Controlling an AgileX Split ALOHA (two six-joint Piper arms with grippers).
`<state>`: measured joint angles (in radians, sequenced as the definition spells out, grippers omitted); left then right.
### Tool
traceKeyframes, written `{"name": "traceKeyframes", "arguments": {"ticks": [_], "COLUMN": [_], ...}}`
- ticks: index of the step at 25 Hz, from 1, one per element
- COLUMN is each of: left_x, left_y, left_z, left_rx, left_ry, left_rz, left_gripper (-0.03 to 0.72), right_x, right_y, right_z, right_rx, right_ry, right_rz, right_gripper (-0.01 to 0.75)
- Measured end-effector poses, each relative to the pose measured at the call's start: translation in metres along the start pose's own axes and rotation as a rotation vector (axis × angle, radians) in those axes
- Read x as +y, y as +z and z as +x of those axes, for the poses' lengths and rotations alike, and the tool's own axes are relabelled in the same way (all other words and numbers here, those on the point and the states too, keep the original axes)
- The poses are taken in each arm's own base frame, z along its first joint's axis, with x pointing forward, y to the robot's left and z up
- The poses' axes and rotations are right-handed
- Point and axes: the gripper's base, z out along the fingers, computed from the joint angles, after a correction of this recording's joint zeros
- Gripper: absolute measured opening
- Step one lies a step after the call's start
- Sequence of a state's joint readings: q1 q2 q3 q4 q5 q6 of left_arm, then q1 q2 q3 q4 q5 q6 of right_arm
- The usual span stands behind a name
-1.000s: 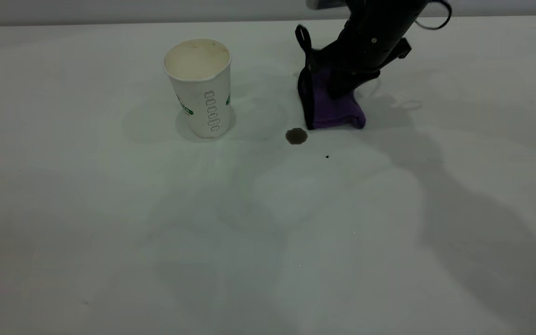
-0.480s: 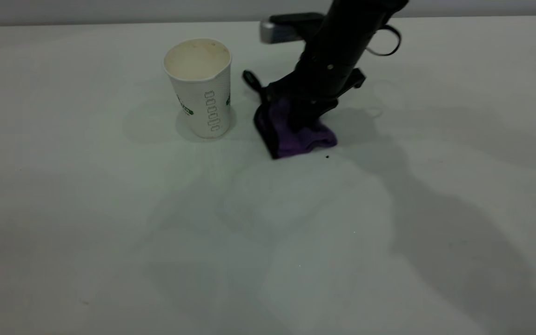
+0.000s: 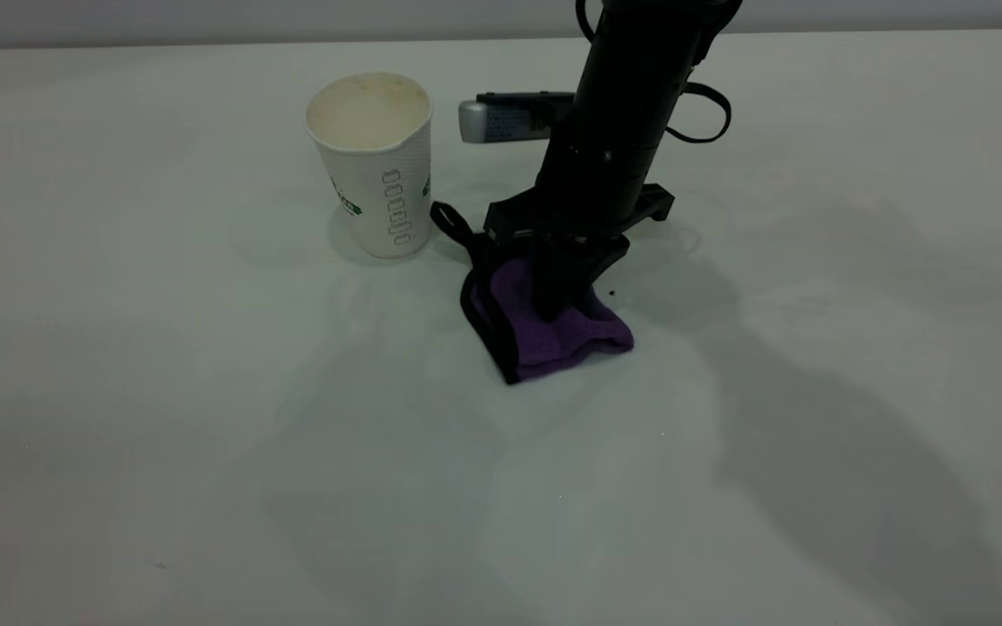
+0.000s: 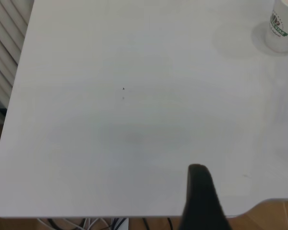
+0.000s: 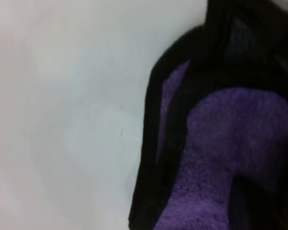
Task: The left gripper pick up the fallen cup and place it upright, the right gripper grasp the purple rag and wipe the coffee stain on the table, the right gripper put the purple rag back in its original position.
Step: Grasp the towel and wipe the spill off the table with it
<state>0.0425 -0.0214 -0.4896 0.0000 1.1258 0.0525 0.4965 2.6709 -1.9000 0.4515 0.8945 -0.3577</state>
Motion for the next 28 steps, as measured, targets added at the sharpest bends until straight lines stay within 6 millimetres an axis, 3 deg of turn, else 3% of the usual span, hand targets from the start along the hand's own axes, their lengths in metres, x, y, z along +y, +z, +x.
{"name": "traceKeyframes", "arguments": {"ticks": [6, 13, 16, 20, 23, 28], "left_x": [0.0, 0.0, 0.0, 0.0, 0.0, 0.0], "left_y": [0.0, 0.0, 0.0, 0.0, 0.0, 0.0], "left_z": [0.0, 0.0, 0.0, 0.0, 0.0, 0.0], "left_rx": [0.0, 0.0, 0.0, 0.0, 0.0, 0.0], "left_ry": [0.0, 0.0, 0.0, 0.0, 0.0, 0.0], "left_rz": [0.0, 0.0, 0.0, 0.0, 0.0, 0.0], "left_gripper": [0.538, 0.538, 0.538, 0.538, 0.538, 0.538], "right_x": [-0.022, -0.098, -0.136, -0.173, -0.185, -0.184], "right_y": [-0.006, -0.036, -0.051, -0.065, -0.07, -0.07], "right_z": [0.004, 0.02, 0.033, 0.05, 0.057, 0.056], "right_rx": [0.033, 0.054, 0.051, 0.05, 0.049, 0.041], "right_ry": [0.057, 0.215, 0.3, 0.383, 0.407, 0.367], "right_rz": [0.092, 0.146, 0.144, 0.138, 0.121, 0.093], "right_gripper": [0.051, 0.052, 0.052, 0.057, 0.072, 0.172]}}
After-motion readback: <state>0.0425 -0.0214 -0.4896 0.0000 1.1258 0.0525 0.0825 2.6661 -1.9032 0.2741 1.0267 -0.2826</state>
